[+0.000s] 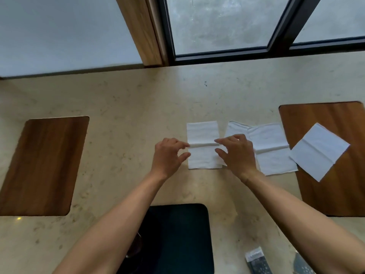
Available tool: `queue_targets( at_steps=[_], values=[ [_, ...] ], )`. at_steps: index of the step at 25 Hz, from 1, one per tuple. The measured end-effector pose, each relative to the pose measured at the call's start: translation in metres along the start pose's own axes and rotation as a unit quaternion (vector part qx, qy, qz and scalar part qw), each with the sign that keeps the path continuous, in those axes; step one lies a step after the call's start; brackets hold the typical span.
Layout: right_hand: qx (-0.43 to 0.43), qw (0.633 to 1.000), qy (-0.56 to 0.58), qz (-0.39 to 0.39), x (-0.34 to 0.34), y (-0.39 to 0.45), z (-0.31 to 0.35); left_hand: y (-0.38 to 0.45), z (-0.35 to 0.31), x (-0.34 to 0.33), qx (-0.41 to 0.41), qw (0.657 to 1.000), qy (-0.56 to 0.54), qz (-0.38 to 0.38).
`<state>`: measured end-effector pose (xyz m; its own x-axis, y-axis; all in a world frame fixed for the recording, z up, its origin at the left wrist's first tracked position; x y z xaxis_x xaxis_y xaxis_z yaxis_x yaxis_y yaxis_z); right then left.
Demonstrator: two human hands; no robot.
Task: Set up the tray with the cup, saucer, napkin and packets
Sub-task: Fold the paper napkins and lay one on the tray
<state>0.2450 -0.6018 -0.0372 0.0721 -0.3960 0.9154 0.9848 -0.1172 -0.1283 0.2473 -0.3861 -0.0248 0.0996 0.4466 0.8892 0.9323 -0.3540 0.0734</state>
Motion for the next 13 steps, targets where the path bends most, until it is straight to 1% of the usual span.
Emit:
queue_targets(
  at_steps=[4,8,13],
  values=[
    [0.024,0.999,-0.028,-0.006,-0.018,0.025,0.002,0.03,0.013,-0.019,-0.023,0.999,0.024,0.016],
    [0.056,0.997,-0.039,-0.026,-0.024,0.033,0.006,0.042,0.016,-0.038,-0.065,0.996,0.042,0.036],
    [0.07,0.996,-0.029,-0.051,-0.029,0.037,0.007,0.043,0.017,-0.045,-0.067,0.997,0.025,0.016]
  ],
)
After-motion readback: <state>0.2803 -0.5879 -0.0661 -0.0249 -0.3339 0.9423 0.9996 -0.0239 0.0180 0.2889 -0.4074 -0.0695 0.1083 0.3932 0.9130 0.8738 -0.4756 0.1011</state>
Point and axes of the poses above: each hand's wrist, its own y-axis towards the middle knuckle, its own x-axis out of the back of the hand, z = x × y, the point moved 6 cm from there along y, towards the middle knuckle, and after that the axes turned 12 degrees about -x, right-handed, at the moved point
